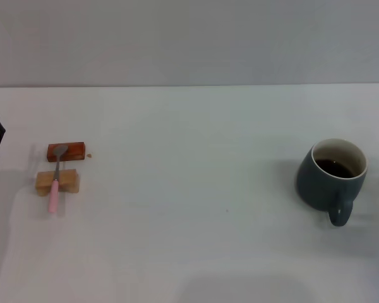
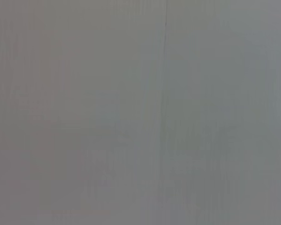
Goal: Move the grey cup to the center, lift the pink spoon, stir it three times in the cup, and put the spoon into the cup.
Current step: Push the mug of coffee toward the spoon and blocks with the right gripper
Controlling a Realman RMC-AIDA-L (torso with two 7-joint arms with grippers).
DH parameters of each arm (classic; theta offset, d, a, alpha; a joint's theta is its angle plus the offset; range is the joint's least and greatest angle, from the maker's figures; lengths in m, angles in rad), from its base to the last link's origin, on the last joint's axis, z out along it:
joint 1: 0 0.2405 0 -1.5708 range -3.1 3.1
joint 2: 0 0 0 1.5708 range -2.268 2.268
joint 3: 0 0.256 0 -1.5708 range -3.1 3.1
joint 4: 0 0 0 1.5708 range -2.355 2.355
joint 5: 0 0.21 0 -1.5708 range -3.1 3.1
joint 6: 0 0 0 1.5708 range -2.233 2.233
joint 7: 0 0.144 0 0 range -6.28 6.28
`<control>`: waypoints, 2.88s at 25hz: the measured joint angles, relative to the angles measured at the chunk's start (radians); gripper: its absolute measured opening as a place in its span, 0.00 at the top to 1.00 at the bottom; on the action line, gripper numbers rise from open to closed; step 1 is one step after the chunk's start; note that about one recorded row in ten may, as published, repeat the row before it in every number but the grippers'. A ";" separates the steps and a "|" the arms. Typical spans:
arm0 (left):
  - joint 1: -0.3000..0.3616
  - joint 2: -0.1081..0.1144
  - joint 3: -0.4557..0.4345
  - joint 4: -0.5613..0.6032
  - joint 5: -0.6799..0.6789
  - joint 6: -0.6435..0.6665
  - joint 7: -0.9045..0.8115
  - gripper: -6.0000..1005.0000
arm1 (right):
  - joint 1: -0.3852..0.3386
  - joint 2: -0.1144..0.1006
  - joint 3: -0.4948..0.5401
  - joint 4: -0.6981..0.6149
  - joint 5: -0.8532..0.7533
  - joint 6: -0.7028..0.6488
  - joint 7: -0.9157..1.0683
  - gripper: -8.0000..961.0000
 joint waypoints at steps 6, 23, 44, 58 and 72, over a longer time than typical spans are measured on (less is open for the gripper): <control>-0.004 -0.001 0.000 0.000 0.000 0.000 -0.001 0.22 | 0.001 0.002 -0.022 0.013 0.000 0.003 -0.003 0.99; -0.006 -0.003 0.004 -0.002 0.000 0.006 -0.005 0.22 | 0.022 0.001 -0.077 0.038 -0.045 0.025 0.002 0.99; -0.005 -0.003 0.000 -0.002 0.000 0.003 -0.004 0.22 | 0.051 0.000 -0.081 0.106 -0.203 0.054 0.004 0.99; -0.007 0.002 -0.003 -0.002 -0.002 0.001 0.001 0.22 | 0.075 0.000 -0.080 0.172 -0.308 0.097 0.003 0.99; -0.009 0.003 -0.008 0.000 -0.002 0.003 0.002 0.22 | 0.114 0.002 -0.080 0.248 -0.443 0.164 0.003 0.99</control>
